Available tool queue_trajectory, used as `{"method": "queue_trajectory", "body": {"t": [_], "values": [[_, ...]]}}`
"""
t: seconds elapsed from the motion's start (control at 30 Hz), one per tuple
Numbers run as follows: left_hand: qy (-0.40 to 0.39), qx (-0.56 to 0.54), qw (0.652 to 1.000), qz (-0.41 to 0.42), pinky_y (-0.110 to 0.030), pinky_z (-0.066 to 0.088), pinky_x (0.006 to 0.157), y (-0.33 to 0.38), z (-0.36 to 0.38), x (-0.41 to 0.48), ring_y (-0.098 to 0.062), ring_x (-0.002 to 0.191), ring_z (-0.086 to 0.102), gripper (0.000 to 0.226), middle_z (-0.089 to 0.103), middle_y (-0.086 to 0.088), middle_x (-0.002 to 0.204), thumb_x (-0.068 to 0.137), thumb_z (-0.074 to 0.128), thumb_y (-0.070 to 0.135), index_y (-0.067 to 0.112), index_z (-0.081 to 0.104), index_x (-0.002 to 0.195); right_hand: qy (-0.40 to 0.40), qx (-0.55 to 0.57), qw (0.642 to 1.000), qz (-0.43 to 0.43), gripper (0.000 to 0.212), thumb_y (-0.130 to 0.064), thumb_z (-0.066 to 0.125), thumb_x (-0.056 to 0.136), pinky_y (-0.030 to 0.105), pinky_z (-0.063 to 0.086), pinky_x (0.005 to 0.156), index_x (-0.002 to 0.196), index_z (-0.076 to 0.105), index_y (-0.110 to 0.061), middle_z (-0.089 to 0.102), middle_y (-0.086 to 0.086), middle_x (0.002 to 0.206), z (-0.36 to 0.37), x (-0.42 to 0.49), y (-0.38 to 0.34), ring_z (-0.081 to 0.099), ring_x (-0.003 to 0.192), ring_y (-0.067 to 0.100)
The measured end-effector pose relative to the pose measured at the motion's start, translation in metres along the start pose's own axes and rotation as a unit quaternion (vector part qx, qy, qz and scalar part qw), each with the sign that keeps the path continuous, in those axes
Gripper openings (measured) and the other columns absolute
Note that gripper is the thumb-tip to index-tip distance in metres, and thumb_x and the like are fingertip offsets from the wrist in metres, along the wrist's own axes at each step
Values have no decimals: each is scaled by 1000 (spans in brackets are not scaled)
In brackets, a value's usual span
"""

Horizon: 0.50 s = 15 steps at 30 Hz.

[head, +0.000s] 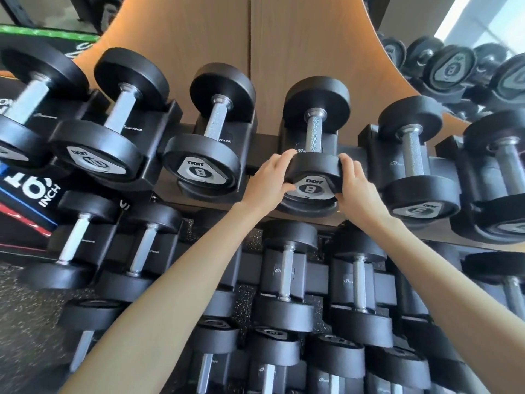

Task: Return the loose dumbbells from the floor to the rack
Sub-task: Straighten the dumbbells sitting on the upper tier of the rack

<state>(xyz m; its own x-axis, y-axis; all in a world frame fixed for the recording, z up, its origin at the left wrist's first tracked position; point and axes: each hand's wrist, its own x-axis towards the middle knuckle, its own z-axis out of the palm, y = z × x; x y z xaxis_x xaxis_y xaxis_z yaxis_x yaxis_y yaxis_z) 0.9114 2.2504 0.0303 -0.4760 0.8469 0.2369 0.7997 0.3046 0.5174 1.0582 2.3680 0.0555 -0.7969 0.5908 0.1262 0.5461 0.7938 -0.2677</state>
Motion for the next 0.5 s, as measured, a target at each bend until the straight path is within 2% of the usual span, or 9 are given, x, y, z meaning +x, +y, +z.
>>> {"method": "queue_trajectory", "body": {"t": [0.07, 0.13, 0.17, 0.23, 0.3, 0.4, 0.5], "values": [[-9, 58, 998, -1, -42, 48, 83, 5, -3, -1, -29, 116, 49, 65, 48, -14, 127, 89, 66, 22, 10, 29, 142, -28, -9, 999, -14, 78, -1, 60, 83, 53, 42, 85, 145, 13, -8, 37, 20, 131, -5, -5, 2, 51, 103, 47], [0, 109, 994, -1, -40, 46, 86, 11, -8, -5, -29, 119, 46, 65, 46, -15, 131, 90, 64, 25, 7, 29, 141, -28, -51, 998, -37, 83, -12, 65, 84, 58, 26, 105, 146, 10, -5, 37, 19, 135, -12, -12, 4, 42, 122, 40], [12, 130, 991, 4, -38, 45, 90, 14, -10, -9, -29, 123, 44, 65, 45, -15, 134, 90, 64, 27, 6, 30, 141, -16, -76, 995, -56, 83, -16, 65, 84, 60, 19, 109, 146, 12, -5, 37, 17, 137, -17, -18, 5, 38, 127, 36], [45, 164, 985, 22, -38, 38, 103, 20, -15, -25, -30, 130, 39, 65, 43, -16, 140, 91, 62, 27, 4, 31, 143, 6, -118, 988, -100, 79, -21, 65, 84, 61, 18, 110, 146, 17, -6, 37, 15, 139, -23, -30, 6, 33, 131, 34], [68, 197, 977, 35, -40, 34, 110, 22, -22, -48, -32, 134, 36, 63, 42, -17, 143, 90, 62, 24, 4, 34, 143, 13, -128, 984, -123, 76, -24, 64, 85, 60, 21, 109, 145, 21, -5, 37, 16, 140, -28, -42, 5, 31, 130, 35], [78, 246, 965, 45, -46, 28, 113, 21, -33, -84, -35, 136, 34, 60, 39, -18, 146, 88, 61, 21, 7, 39, 142, 24, -121, 983, -139, 73, -31, 60, 87, 57, 20, 110, 145, 22, -5, 35, 18, 144, -30, -59, -2, 27, 135, 38], [70, 280, 957, 18, -49, 25, 115, 16, -45, -118, -35, 139, 31, 61, 37, -17, 149, 88, 59, 26, 8, 39, 142, 15, -122, 977, -173, 71, -35, 57, 89, 57, 20, 110, 145, 24, -5, 34, 20, 145, -22, -74, -16, 27, 137, 38]]}}
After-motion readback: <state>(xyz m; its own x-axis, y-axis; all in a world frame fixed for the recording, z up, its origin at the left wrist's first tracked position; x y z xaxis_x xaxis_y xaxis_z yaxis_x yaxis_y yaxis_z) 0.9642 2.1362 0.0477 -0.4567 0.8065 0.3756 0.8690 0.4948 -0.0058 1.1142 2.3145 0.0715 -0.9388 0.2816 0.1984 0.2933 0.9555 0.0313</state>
